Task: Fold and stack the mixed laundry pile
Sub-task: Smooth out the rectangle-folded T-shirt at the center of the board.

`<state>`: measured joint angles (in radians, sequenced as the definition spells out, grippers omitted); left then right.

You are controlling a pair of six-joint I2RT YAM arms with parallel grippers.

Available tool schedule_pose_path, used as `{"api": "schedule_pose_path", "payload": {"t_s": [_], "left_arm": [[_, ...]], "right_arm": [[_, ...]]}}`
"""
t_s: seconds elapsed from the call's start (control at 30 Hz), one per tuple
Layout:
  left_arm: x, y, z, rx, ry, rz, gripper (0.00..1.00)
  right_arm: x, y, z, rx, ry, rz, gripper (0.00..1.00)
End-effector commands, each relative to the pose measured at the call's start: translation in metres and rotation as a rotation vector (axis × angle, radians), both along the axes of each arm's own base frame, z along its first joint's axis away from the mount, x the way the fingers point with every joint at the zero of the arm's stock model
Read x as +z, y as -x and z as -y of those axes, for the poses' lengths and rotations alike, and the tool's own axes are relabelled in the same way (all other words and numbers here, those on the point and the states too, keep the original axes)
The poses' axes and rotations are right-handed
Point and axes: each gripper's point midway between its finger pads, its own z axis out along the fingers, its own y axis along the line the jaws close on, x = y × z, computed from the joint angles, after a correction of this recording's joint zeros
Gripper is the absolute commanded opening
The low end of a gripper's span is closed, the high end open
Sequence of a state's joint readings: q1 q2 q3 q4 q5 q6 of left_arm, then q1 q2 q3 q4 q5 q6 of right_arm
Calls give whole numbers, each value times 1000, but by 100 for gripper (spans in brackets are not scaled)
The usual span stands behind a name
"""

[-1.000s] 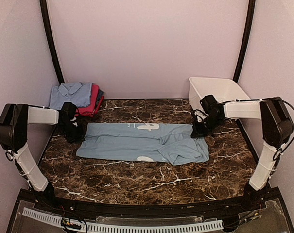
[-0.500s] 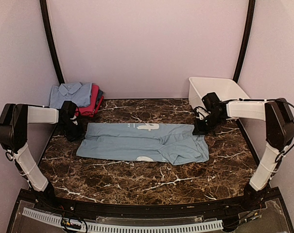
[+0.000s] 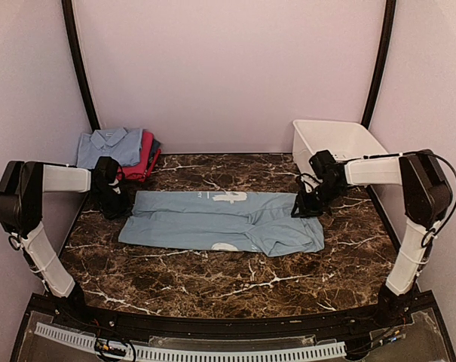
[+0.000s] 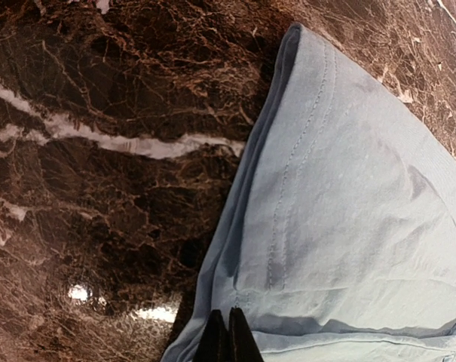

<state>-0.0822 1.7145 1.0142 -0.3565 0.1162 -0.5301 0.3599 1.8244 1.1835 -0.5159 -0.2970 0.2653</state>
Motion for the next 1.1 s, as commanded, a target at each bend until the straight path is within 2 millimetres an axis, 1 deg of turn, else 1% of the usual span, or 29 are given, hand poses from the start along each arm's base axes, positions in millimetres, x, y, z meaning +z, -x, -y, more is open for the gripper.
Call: {"api": "schedule_pose_path", "payload": {"t_s": [0.0, 0.07, 0.13, 0.2, 0.27, 0.3, 0.4, 0.57, 0.67, 0.8, 0.97, 1.03, 1.07], "left_arm": [[14, -8, 1, -3, 9, 44, 0], [14, -8, 1, -3, 8, 43, 0], [14, -8, 0, -3, 7, 43, 0], [14, -8, 0, -3, 6, 43, 0], [14, -8, 0, -4, 5, 42, 0], [13, -7, 0, -4, 5, 41, 0], [14, -8, 1, -7, 7, 44, 0], [23, -10, 1, -7, 8, 69, 0], [27, -13, 0, -5, 7, 83, 0], [24, -15, 0, -2, 4, 78, 0], [23, -19, 1, -2, 10, 91, 0], [23, -20, 2, -2, 12, 92, 0], [23, -21, 2, -3, 14, 92, 0]], "right_arm": [[0, -10, -7, 11, -24, 16, 33], [-2, -11, -8, 10, -23, 14, 30], [-4, -11, -8, 12, -23, 10, 25], [-4, -11, -9, 14, -30, 13, 14], [0, -12, -9, 11, -32, 23, 1], [3, -12, -9, 10, -33, 31, 0], [15, -12, -5, 1, -28, 61, 0], [38, -16, 7, -46, 4, 133, 0], [45, -18, 11, -61, 19, 152, 0], [38, -19, 13, -67, 32, 143, 0], [29, -20, 11, -63, 26, 126, 0], [29, -20, 6, -43, 5, 121, 0], [26, -17, 2, -24, -9, 100, 0]]}}
